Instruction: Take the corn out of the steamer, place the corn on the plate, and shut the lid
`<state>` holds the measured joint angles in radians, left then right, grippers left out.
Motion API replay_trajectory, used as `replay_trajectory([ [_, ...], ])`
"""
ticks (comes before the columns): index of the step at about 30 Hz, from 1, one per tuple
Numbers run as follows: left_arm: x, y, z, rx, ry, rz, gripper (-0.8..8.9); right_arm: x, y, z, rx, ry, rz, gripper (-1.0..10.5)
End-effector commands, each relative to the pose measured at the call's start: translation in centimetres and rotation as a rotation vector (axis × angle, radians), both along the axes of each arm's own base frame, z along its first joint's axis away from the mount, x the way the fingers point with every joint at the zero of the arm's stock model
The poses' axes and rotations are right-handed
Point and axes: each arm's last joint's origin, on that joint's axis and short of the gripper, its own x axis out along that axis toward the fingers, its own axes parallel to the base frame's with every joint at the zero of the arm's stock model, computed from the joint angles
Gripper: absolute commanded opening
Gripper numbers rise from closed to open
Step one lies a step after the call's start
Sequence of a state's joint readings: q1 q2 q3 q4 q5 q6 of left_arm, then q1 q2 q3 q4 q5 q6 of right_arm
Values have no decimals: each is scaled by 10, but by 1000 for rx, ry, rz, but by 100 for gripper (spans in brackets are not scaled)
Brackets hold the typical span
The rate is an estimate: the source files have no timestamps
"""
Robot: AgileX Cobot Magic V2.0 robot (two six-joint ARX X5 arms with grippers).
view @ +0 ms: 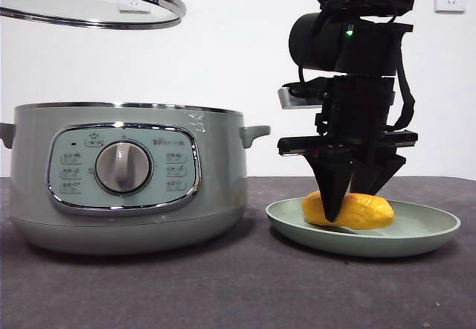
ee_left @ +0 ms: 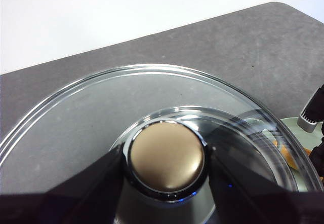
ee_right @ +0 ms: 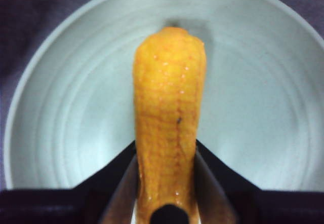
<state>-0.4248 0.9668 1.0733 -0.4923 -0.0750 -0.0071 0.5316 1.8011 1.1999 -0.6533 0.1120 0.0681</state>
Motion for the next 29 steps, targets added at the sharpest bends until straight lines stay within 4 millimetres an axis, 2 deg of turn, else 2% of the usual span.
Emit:
replay_trajectory([
  [1,-2,0,11,-25,-71,-4,-9,-5,-2,-10,-16,37,-11,56],
  [6,-2,0,11,-27,-75,-5,-9,-5,-3,-10,-16,40,-18,316],
  [8,-2,0,11,-25,-72,-6,-9,-5,-3,-9,-15,39,-21,352],
  [12,-2,0,10,-24,-66,-9,-9,-7,-4,1,2,13,-20,350],
  [18,8,-4,3,-9,-31,-10,-9,-22,-13,48,75,-105,-21,346],
  [24,30,-17,-13,-27,55,-74,-9,-44,-32,101,166,-262,-42,346],
  [29,53,-28,-31,-28,108,-91,-9,-64,-51,133,212,-353,-68,345],
])
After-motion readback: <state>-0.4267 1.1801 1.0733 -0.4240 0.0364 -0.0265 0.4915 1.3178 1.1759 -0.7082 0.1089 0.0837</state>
